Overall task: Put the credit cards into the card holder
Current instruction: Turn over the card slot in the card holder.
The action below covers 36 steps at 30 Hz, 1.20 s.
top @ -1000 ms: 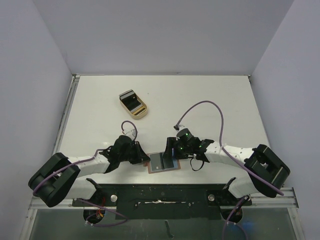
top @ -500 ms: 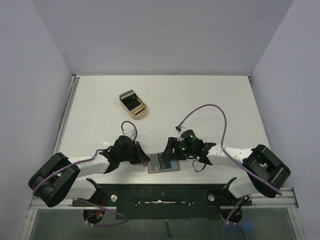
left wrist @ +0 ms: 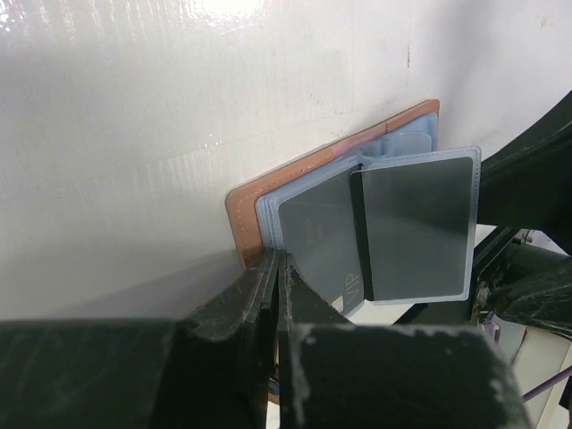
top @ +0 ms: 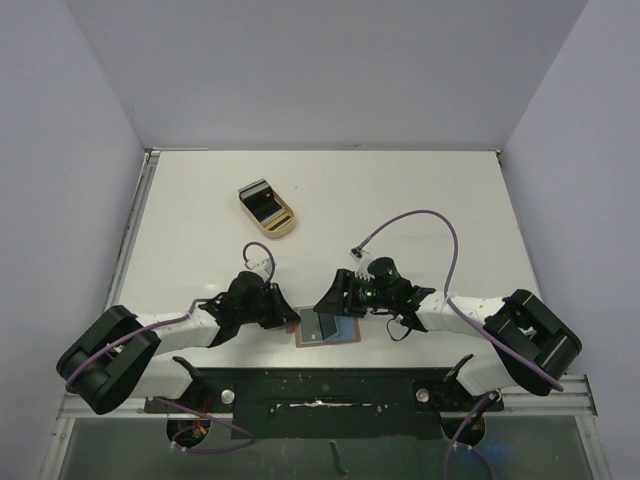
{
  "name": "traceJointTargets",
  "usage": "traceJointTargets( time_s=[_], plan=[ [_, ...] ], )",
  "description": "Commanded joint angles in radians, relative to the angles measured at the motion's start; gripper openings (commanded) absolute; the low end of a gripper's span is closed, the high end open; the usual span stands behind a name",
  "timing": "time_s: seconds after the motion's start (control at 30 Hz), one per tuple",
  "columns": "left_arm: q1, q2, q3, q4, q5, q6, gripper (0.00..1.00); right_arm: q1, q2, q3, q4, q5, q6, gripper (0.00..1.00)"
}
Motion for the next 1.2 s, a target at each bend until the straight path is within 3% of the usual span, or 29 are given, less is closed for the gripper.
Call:
traceJointTargets(
  time_s=[0.0,0.53,0.87,1.0,1.07,1.17],
  plan=[
    [-0.010,-0.006,0.015,0.041,-0.015,-0.005,0.00,0.016,-0.028,0.032,0.059,-0.028,0.014,0.58],
    [-0.017,-0.055,0.046,-0.011,-0.051,-0.032,0.01,0.046,0.094,0.118,0.049,-0.058,0.002,0.57],
    [0.003,-0.189,0.159,-0.245,-0.185,0.074,0.26,0.045,0.029,0.157,-0.149,0.038,-0.092,0.49],
    [0.020,-0.205,0.270,-0.357,-0.242,0.173,0.45,0.046,-0.048,0.170,-0.259,0.115,-0.152,0.48],
    [0.034,-0.197,0.338,-0.413,-0.263,0.232,0.68,0.045,-0.091,0.180,-0.306,0.146,-0.185,0.49],
    [0.070,-0.147,0.472,-0.524,-0.317,0.338,0.71,0.045,-0.155,0.194,-0.364,0.200,-0.226,0.50]
  ],
)
